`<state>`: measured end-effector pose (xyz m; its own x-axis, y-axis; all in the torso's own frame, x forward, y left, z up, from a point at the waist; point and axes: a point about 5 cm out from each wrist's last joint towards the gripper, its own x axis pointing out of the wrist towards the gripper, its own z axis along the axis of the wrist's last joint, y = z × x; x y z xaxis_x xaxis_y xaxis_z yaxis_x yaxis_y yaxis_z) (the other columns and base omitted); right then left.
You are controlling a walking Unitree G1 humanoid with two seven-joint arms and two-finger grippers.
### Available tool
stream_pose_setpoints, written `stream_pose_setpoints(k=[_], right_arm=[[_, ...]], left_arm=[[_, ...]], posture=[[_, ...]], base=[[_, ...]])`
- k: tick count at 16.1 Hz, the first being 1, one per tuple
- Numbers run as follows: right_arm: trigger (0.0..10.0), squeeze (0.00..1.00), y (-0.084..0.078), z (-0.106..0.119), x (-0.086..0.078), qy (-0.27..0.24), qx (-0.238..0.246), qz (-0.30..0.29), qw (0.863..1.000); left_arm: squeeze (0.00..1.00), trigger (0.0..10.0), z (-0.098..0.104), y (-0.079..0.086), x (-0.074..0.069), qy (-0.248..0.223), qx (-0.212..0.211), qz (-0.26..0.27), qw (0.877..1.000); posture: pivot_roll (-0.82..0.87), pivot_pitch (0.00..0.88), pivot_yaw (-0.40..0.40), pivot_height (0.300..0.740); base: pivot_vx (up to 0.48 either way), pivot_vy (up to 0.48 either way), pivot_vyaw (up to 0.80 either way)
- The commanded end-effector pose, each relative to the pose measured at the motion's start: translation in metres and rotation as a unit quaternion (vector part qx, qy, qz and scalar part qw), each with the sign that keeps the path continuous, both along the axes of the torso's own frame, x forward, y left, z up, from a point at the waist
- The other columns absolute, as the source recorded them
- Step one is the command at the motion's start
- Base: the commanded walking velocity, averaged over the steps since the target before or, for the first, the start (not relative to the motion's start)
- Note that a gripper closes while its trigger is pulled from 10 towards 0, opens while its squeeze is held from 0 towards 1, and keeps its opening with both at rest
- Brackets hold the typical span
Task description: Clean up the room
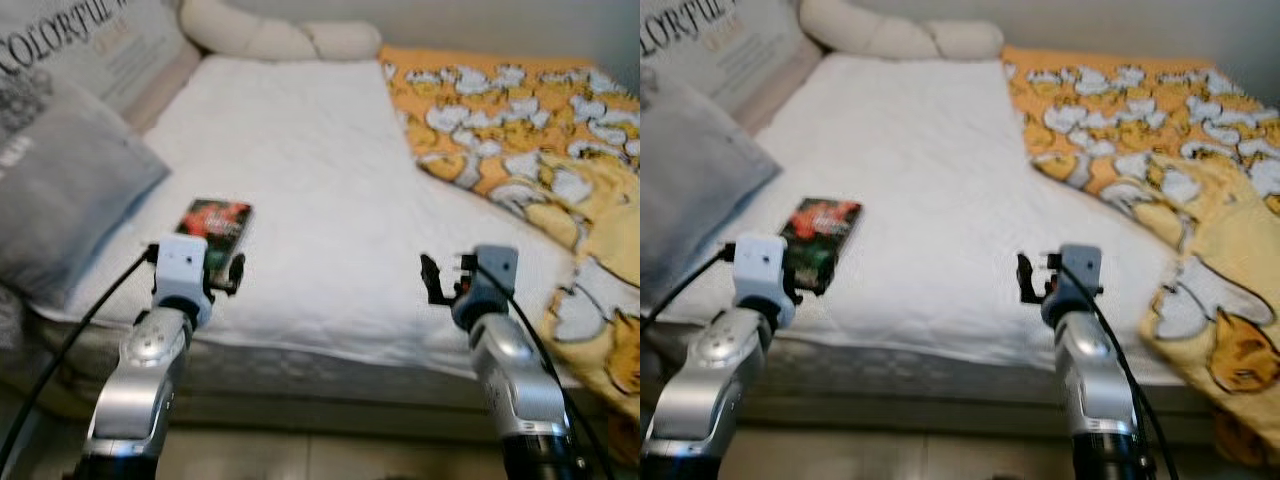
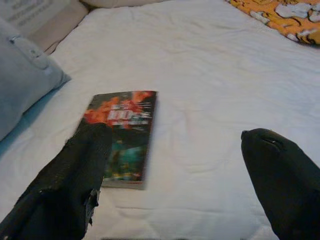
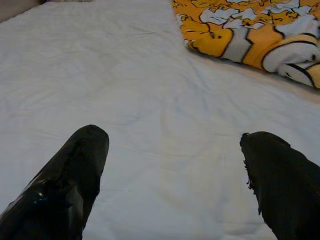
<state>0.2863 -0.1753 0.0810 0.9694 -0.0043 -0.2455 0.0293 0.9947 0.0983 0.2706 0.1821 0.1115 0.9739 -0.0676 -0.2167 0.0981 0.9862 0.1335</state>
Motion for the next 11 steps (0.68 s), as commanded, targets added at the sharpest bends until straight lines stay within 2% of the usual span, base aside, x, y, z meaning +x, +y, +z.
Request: stream_pose_setpoints(k=[1, 11], right_arm=[[10.0, 1.00, -0.0029, 0.0017, 0.0000, 0.002, 0.008, -0.005, 1.000], [10.0, 1.00, 0.0045, 0.0018, 0.0015, -0.003, -0.006, 0.011, 1.000]], left_arm=[[0.00, 10.0, 0.0004, -0.0052, 0.0018, -0.002, 0.002, -0.014, 1.000], [0.00, 10.0, 0.0014, -0.0058, 0.0053, -0.007, 0.004, -0.017, 1.000]], posture=[[-0.03, 0.000, 0.005, 0.740], [-0.03, 0.000, 0.013, 0.740]], base=[[0.000, -0.435, 0.00], [0.000, -0.438, 0.00]])
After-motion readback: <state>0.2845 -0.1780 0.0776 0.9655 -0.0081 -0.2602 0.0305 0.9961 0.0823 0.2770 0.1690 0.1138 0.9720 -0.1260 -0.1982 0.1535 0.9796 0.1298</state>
